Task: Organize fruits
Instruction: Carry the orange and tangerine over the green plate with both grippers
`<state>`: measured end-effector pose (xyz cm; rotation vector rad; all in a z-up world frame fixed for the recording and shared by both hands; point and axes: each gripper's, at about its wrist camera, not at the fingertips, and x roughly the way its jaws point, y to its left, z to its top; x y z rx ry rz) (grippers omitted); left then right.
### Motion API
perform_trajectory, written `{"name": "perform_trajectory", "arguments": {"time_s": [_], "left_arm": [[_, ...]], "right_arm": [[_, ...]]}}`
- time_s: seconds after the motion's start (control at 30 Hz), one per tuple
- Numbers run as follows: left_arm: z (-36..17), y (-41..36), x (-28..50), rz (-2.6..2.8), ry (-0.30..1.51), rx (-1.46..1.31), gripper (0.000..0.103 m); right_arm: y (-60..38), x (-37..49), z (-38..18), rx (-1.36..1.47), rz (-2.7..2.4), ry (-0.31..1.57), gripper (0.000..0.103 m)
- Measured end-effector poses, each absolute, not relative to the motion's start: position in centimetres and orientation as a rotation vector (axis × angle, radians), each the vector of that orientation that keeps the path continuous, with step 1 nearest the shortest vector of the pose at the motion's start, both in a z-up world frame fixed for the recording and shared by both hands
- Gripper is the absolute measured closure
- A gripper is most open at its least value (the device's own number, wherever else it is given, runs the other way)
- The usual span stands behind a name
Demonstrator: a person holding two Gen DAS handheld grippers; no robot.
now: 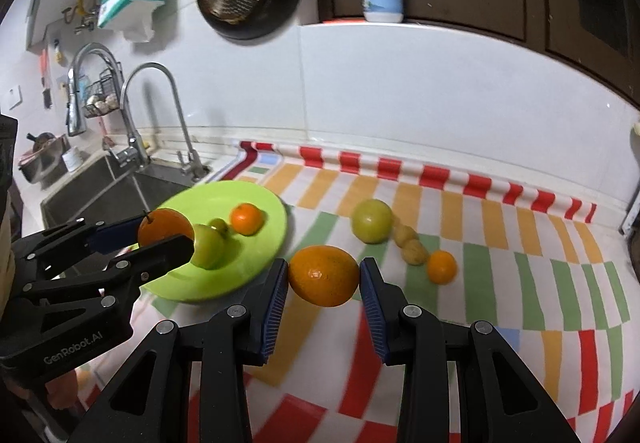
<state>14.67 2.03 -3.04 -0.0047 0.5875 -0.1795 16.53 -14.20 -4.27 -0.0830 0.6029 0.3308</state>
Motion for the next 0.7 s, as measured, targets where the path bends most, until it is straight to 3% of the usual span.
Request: {"name": "perform_trajectory", "arguments": {"time_s": [0.7], "left_arm": [[-1.2,9.4,15.7,-0.142,0.549,0.012,0.062]], "right_arm": [[-5.6,17.7,-2.0,-0.115,0.411,0.519,0.065]]}}
